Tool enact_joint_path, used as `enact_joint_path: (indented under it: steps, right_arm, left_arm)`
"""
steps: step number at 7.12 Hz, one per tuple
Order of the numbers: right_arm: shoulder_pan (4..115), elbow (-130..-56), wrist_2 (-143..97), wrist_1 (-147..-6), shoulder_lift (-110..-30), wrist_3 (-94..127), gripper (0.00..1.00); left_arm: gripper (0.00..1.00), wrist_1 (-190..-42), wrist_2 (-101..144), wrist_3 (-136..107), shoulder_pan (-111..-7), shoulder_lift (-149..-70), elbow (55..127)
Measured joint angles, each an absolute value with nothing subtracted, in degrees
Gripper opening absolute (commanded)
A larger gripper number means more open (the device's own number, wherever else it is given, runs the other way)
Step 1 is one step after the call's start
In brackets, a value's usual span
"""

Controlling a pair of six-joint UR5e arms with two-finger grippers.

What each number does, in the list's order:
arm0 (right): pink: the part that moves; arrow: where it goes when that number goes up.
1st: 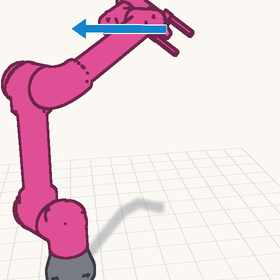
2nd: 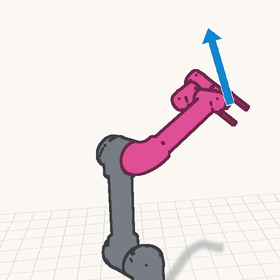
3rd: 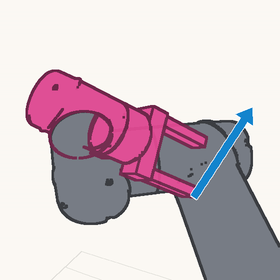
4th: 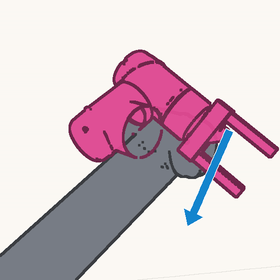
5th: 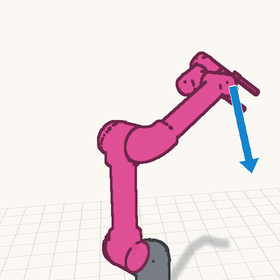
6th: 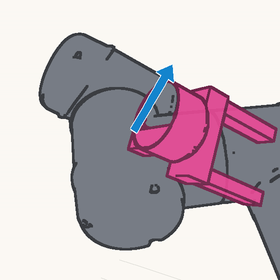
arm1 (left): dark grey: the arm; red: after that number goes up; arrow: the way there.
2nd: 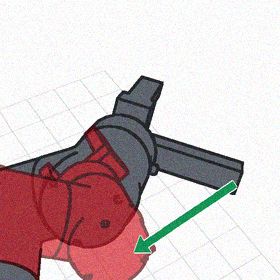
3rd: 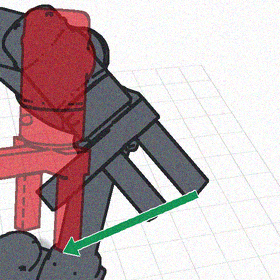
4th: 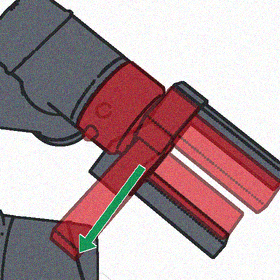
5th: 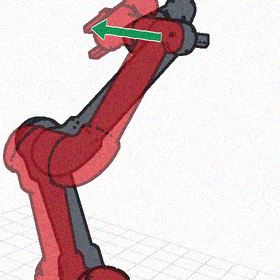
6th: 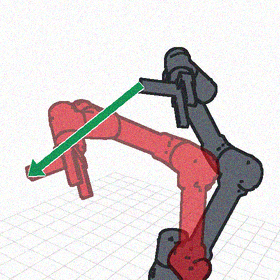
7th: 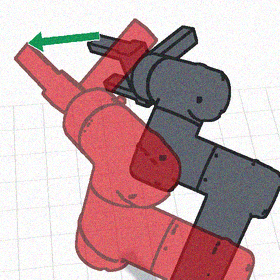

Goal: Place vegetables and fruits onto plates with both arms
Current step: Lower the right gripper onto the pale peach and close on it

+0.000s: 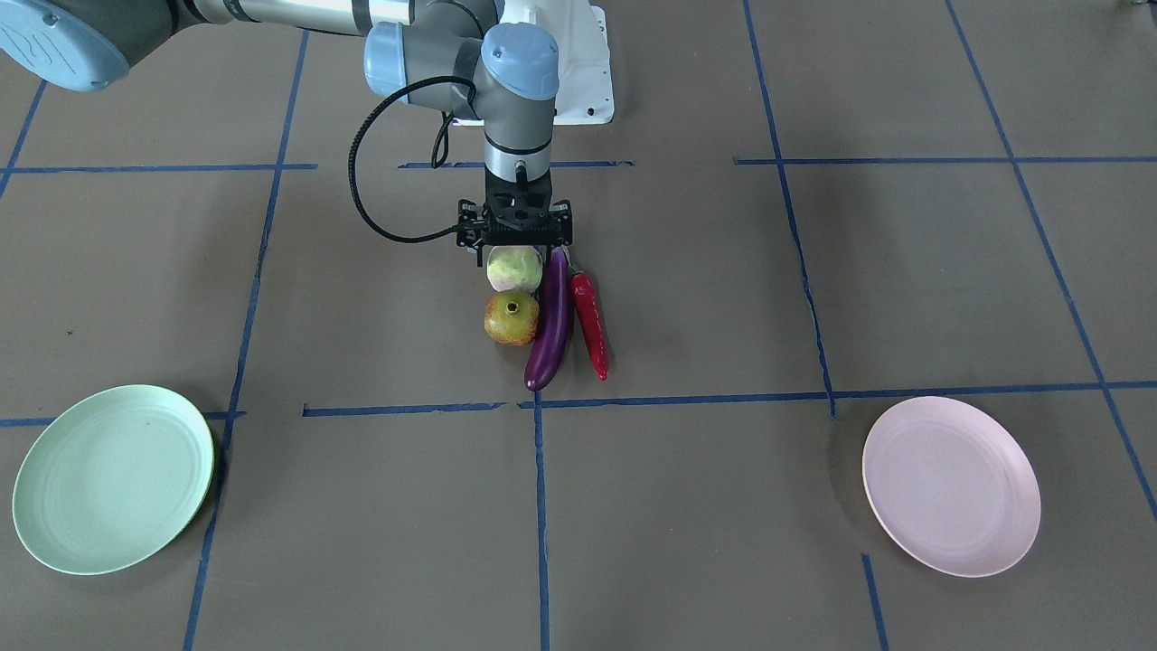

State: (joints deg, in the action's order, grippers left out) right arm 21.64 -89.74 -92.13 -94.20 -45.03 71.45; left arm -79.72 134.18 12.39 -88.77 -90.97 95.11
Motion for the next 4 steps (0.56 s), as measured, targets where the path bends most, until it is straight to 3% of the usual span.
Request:
enact_joint_path:
  steps: [1, 2, 4]
  right_arm:
    - [21.7, -89.5, -91.9, -94.1, -44.9, 71.5, 0.06]
    - [21.7, -89.5, -91.8, -94.1, -44.6, 71.6, 0.02]
    - [21.8, -91.6, -92.3, -94.8, -44.0, 72.0, 0.01]
  left_arm:
    - [1.00, -79.7, 134.2, 12.4, -88.8, -91.0, 95.1]
    - [1.00, -79.7, 134.1, 12.4, -88.8, -91.0, 95.0]
    - [1.00, -79.7, 134.2, 12.4, -88.8, -91.0, 95.0]
